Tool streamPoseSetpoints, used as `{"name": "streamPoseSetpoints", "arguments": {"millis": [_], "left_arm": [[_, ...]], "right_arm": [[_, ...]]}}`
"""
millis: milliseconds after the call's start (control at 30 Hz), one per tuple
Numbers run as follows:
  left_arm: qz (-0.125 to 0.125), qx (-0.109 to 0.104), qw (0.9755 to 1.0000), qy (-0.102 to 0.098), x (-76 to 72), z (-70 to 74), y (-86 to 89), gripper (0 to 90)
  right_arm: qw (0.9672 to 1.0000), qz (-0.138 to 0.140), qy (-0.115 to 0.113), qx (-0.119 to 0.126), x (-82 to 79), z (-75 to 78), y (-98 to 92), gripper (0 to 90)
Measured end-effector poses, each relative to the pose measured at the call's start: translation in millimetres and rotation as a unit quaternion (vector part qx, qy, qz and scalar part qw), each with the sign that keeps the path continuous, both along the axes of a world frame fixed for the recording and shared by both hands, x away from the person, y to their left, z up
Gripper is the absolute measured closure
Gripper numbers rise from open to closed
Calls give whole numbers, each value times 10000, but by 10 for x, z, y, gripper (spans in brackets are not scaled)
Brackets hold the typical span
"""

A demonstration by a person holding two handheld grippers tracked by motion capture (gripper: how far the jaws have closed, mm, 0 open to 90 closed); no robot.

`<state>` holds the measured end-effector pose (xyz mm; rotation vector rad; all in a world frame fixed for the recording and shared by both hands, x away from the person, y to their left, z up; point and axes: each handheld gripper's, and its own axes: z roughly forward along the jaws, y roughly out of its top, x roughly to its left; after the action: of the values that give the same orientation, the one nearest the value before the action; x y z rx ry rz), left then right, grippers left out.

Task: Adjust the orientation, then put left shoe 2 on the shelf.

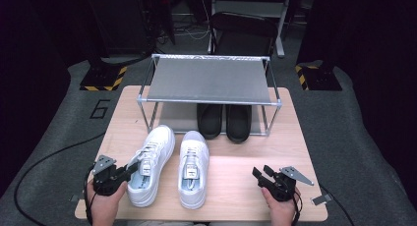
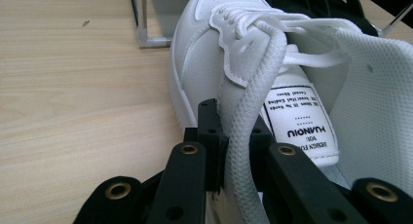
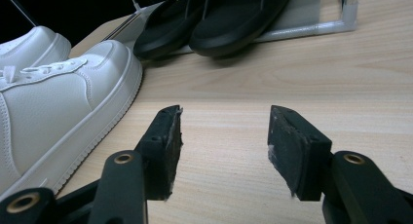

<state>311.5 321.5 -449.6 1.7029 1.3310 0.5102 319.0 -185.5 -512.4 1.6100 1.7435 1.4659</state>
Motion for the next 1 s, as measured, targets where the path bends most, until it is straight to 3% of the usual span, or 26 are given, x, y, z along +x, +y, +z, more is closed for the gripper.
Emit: {"name": "streamPoseSetpoints", "arguments": {"millis": [300,567,767,1000], "left_arm": [[-111,39,9999,-79,25,159,-36,825],[-124,19,9993,-360,7,319,-56,825],[-139,-75,9977,-664,-84,404,-50,825],[-117,-254,9923,-1203,-212,503,-37,827]], "right_arm": [[9998,-123,133,30,14,-24,-33,427],[9998,-139,117,30,14,-23,-39,395],[9997,-165,139,86,13,-31,-63,385],[9995,-205,162,183,15,-39,-85,380]]}}
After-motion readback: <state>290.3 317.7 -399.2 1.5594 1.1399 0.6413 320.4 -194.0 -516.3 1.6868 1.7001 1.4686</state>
